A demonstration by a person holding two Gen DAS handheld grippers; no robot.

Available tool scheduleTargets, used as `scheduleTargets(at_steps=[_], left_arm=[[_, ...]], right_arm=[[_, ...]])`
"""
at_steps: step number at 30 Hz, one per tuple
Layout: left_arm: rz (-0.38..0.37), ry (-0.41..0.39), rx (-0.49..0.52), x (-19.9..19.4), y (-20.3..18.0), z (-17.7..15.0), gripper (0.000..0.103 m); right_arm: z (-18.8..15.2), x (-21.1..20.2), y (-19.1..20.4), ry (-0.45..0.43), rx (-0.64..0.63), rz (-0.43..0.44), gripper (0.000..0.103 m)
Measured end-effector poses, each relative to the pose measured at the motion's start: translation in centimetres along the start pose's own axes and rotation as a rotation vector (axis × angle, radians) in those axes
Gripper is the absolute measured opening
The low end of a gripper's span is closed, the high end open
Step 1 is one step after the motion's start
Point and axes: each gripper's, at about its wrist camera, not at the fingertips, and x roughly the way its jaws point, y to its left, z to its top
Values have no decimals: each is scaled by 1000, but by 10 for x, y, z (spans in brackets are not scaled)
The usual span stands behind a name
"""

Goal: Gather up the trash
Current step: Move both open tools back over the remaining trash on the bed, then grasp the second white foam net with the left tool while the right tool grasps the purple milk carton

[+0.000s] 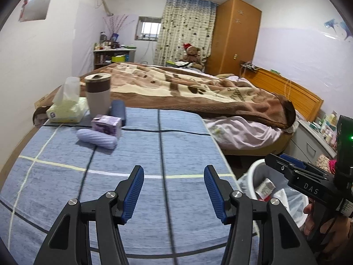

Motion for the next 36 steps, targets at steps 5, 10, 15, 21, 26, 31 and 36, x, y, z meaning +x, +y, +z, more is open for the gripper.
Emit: scheduleTargets(at_steps=[5,10,15,21,26,31,36], left_arm=[[57,6,-40,4,35,2,56],[106,10,-86,11,69,6,56],[142,28,-116,25,99,9,57],[151,52,-146,49,127,17,57],[144,74,-146,76,139,29,67],[136,95,-194,105,154,41,67],[153,113,-218,132,169,52,67]], right_arm=[[8,17,22,9,-45,41,59],[17,37,40,20,-78,79,59],[24,60,54,43,-107,102,59],[33,89,67,73,-113,127,59],[43,111,81,81,-132,144,59],[53,129,92,87,-153,159,59],[60,142,96,87,-149,158,59]])
